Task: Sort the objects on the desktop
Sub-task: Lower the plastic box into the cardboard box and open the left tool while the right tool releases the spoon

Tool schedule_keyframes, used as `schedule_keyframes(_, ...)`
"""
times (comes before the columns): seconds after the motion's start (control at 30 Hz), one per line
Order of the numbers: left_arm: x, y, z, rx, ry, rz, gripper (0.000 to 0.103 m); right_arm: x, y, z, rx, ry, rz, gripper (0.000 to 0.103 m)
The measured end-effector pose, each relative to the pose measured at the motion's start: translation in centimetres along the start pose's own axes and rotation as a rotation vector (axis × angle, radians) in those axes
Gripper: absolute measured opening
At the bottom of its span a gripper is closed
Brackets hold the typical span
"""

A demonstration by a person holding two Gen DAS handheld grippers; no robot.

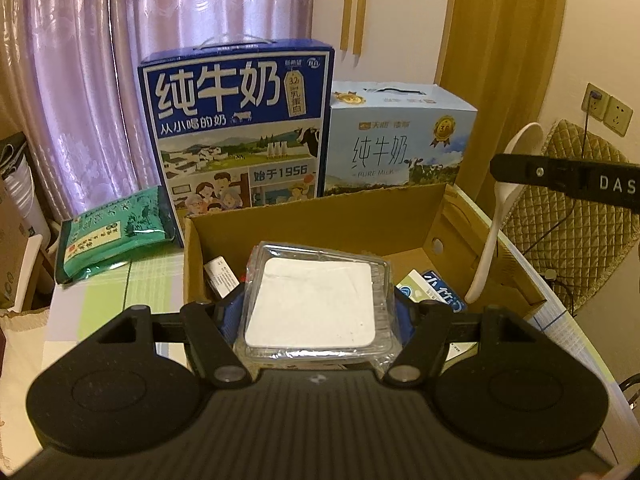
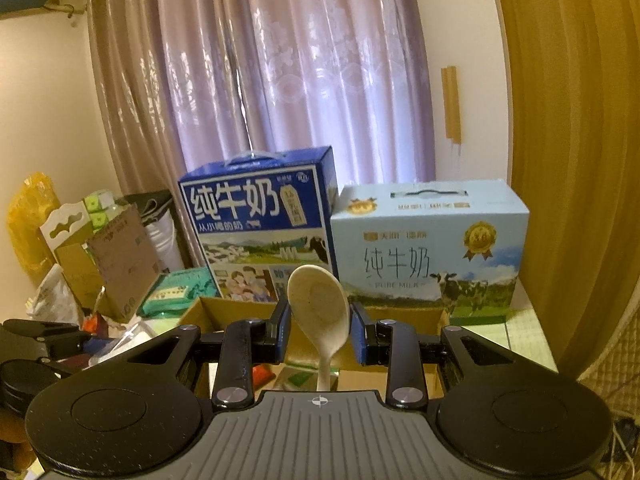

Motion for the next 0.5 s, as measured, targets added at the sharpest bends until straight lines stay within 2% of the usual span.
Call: schedule_keyframes(0.5, 2.4, -0.8, 1.0, -0.014, -0.024, 0.001, 0.065, 1.8, 0.3, 1.4, -0.013, -0.027, 0.009, 0.028)
Point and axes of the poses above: each gripper's, at about its wrist camera, not at the fingertips, and x roughly the way its jaws point, y to its right, z to its underside, the point moved 9 cm from there along x, roughly the way its jaws point, and after that the axes turned 6 degrees about z, right-handed, at the moved point
